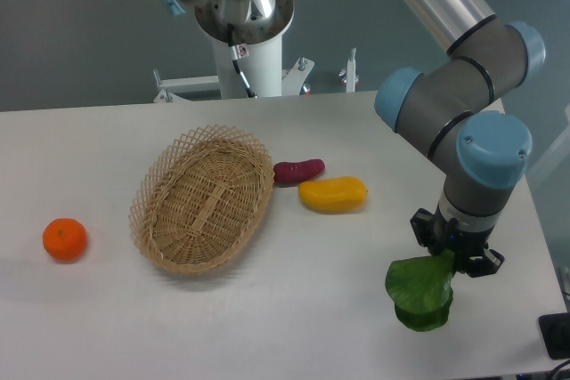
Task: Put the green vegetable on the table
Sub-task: 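Carry the held green bok choy with the gripper toward the basket's side and lower it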
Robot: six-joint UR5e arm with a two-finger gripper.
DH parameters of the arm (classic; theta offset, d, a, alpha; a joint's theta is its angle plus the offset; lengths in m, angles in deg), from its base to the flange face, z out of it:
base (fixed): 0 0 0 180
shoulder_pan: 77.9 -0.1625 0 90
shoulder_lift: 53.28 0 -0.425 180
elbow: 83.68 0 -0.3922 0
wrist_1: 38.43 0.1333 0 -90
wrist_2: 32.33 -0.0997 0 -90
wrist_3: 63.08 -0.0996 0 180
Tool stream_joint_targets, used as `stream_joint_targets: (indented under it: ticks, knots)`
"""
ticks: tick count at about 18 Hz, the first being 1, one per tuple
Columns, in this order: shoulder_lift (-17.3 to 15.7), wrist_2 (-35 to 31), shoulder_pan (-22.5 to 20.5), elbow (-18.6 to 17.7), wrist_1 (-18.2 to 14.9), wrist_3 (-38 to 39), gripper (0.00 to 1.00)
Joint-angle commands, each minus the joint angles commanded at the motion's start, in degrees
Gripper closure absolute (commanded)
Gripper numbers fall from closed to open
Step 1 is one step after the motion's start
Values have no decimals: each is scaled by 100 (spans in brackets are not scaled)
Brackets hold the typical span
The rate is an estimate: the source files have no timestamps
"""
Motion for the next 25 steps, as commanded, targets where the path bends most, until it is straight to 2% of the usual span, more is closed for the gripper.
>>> stream_joint_targets:
  ticks: [7, 9, 19, 25]
  knots:
    - [-35, -79, 35, -9, 0, 17, 81]
    - [-53, -70, 140, 0, -18, 236, 80]
    - [-70, -79, 1045, -149, 9, 747, 80]
    - [-88, -70, 1713, -527, 166, 1002, 79]
